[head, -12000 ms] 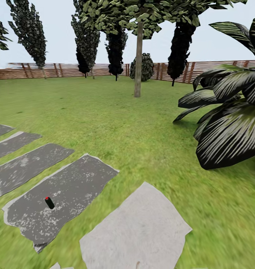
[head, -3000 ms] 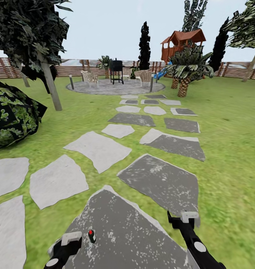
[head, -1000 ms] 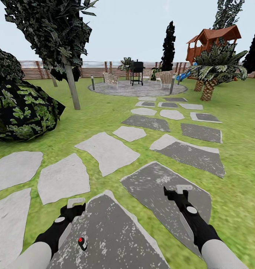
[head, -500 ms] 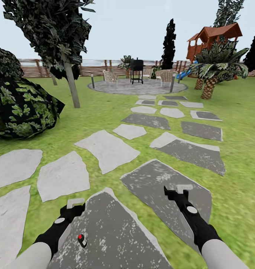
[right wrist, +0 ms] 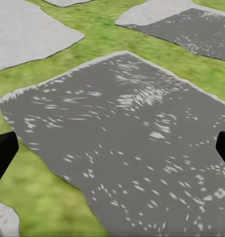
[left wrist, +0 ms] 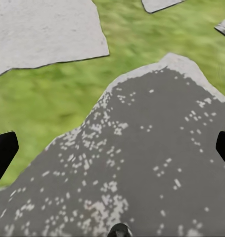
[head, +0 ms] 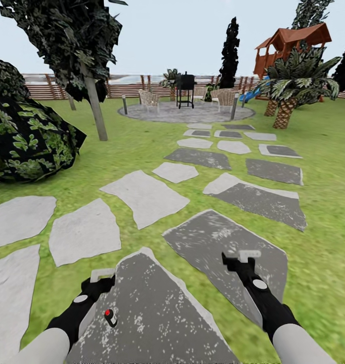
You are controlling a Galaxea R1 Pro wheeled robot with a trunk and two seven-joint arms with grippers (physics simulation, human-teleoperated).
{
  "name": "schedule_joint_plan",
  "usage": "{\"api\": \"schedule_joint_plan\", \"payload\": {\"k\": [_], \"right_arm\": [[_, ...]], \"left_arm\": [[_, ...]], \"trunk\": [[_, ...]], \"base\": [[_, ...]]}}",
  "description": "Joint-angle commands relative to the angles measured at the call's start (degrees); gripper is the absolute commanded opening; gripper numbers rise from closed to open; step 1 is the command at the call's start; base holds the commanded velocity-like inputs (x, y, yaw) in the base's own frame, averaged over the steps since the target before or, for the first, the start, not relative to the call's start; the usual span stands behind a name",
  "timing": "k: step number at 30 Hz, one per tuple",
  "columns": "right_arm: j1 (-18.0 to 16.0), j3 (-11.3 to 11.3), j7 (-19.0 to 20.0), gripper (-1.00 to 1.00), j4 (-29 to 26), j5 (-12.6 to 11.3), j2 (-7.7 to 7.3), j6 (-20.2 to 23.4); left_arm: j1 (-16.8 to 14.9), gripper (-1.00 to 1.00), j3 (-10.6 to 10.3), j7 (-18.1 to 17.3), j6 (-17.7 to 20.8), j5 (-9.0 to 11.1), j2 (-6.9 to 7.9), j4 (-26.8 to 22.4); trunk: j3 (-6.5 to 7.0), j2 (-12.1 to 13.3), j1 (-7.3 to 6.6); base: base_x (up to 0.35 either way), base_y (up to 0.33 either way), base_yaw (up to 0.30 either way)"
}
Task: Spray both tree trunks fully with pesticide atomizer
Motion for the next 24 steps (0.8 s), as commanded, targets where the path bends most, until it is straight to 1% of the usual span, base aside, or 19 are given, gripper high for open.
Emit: {"api": "schedule_joint_plan", "payload": {"k": [1,3,6,8,20,24], "right_arm": [[0.00,0.00,0.00,1.00,0.00,0.01,0.00,0.00],[0.00,0.00,-0.01,1.00,0.01,0.03,0.00,0.00],[0.00,0.00,-0.01,1.00,0.01,0.03,0.00,0.00],[0.00,0.00,-0.02,1.00,0.01,0.03,0.00,0.00],[0.00,0.00,-0.02,1.00,0.01,0.03,0.00,-0.05],[0.00,-0.04,-0.04,1.00,0.01,0.08,-0.06,-0.10]], "left_arm": [[0.00,1.00,0.00,0.00,-0.02,0.00,0.00,0.00],[0.03,1.00,0.00,0.00,-0.69,-0.04,0.00,0.06],[0.39,1.00,0.00,0.00,-3.47,-0.02,0.00,0.13],[0.58,1.00,0.00,0.00,-4.46,0.00,0.00,0.16],[0.71,1.00,0.01,0.00,-4.95,0.00,0.00,0.17],[0.71,1.00,0.00,0.00,-4.95,0.00,-0.07,0.12]], "trunk": [[-0.28,-0.42,0.22],[-0.82,-1.22,0.66],[-1.63,-2.42,1.32],[-2.17,-3.23,1.76],[-5.41,-8.04,4.40],[-6.61,-8.09,4.50]], "base": [[0.000,0.000,0.000],[0.000,0.000,0.000],[0.000,0.000,0.000],[0.000,0.000,0.000],[0.000,0.000,0.000],[0.000,0.000,0.000]]}}
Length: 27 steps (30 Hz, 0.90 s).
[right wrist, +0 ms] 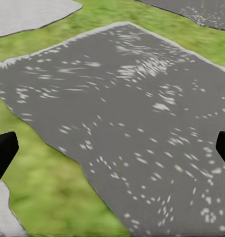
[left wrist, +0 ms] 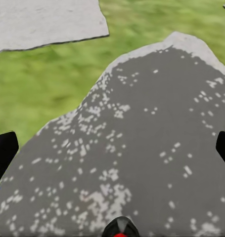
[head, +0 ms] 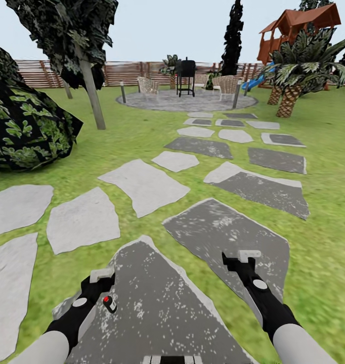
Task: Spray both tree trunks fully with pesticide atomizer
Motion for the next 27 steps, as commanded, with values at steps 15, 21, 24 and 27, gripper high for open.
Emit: {"api": "schedule_joint_plan", "payload": {"k": [15,21,24,27], "right_arm": [[0.00,-0.04,0.10,1.00,0.00,0.04,-0.29,-0.03],[0.00,0.00,0.05,1.00,0.00,-0.03,-0.29,-0.07],[0.00,0.01,0.00,1.00,0.00,-0.05,-0.29,-0.08],[0.00,-0.02,-0.04,1.00,0.00,-0.07,-0.29,-0.08]], "left_arm": [[0.00,1.00,0.04,0.00,0.09,0.00,-0.02,0.05],[0.00,1.00,0.13,0.00,0.09,0.00,0.05,0.05],[0.00,1.00,0.12,0.00,0.09,0.00,0.06,0.05],[0.00,1.00,0.10,0.00,0.09,0.00,0.07,0.05]], "trunk": [[-3.44,-0.21,0.38],[-4.77,-0.29,0.54],[-5.43,-0.33,0.61],[-6.17,-0.37,0.69]], "base": [[0.000,0.000,0.000],[0.000,0.000,0.000],[0.000,0.000,0.000],[0.000,0.000,0.000]]}}
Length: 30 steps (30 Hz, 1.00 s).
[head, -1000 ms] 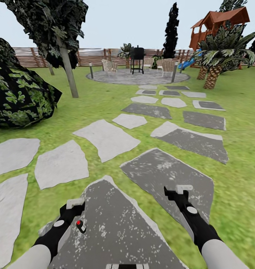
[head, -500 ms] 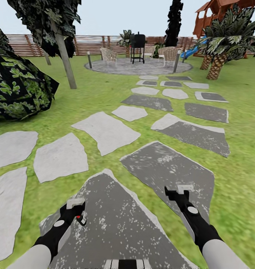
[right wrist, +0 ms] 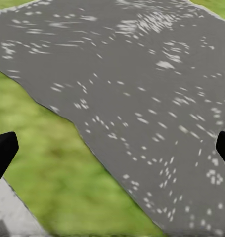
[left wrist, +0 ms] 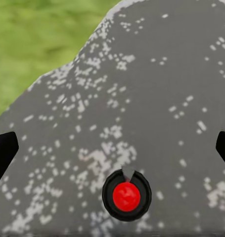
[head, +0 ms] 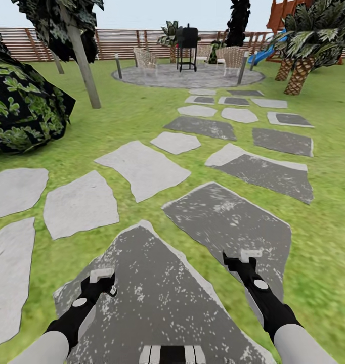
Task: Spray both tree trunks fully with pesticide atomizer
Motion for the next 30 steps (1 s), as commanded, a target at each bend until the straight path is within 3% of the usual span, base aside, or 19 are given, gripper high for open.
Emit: {"api": "schedule_joint_plan", "payload": {"k": [1,18,23,30], "right_arm": [[0.00,-0.01,-0.01,1.00,0.00,-0.01,0.00,0.00],[0.00,0.02,-0.03,1.00,0.00,-0.06,0.07,0.00],[0.00,0.01,-0.03,1.00,0.00,-0.06,0.09,0.00],[0.00,-0.02,-0.03,1.00,0.00,-0.06,0.09,0.00]], "left_arm": [[0.00,1.00,-0.01,0.00,0.00,0.00,0.00,0.00],[0.00,1.00,-0.10,0.00,-0.48,-0.06,-0.08,-0.09],[0.00,1.00,-0.15,0.00,-3.85,0.02,-0.20,-0.17],[0.00,1.00,-0.20,0.00,-5.05,0.08,-0.24,-0.71]], "trunk": [[-0.29,-0.02,0.02],[-4.61,-0.24,0.46],[-5.72,-0.31,0.59],[-6.60,-0.36,0.69]], "base": [[0.000,0.000,0.000],[0.000,0.000,0.000],[0.000,0.000,0.000],[0.000,0.000,0.000]]}}
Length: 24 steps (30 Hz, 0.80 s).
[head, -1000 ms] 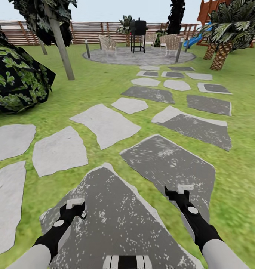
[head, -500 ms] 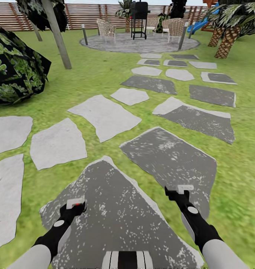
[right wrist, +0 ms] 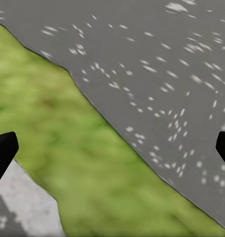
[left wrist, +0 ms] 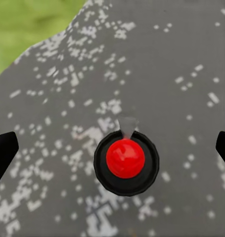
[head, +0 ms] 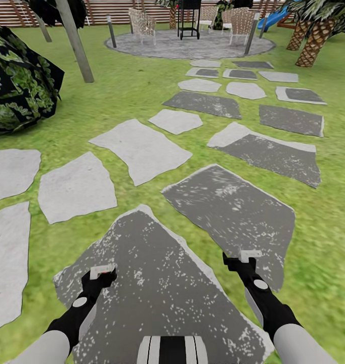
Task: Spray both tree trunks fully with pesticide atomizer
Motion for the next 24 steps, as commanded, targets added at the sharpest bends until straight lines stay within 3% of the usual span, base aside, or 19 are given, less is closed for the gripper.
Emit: {"api": "schedule_joint_plan", "payload": {"k": [1,8,24], "right_arm": [[0.00,0.00,0.00,1.00,0.00,0.00,0.00,0.00],[0.00,0.00,0.08,1.00,-0.03,0.00,-0.08,-0.15],[0.02,0.06,0.09,1.00,0.00,-0.09,0.09,-0.18]], "left_arm": [[0.00,1.00,0.00,0.00,-0.08,0.00,0.01,-0.06],[0.00,1.00,0.01,0.00,-0.34,0.01,0.04,-0.25],[0.00,1.00,0.10,0.00,-3.36,0.01,0.00,0.15]], "trunk": [[0.00,0.00,0.00],[0.00,0.00,0.00],[-3.54,-0.21,0.41]], "base": [[0.000,0.000,0.000],[0.000,0.000,0.000],[0.000,0.000,0.000]]}}
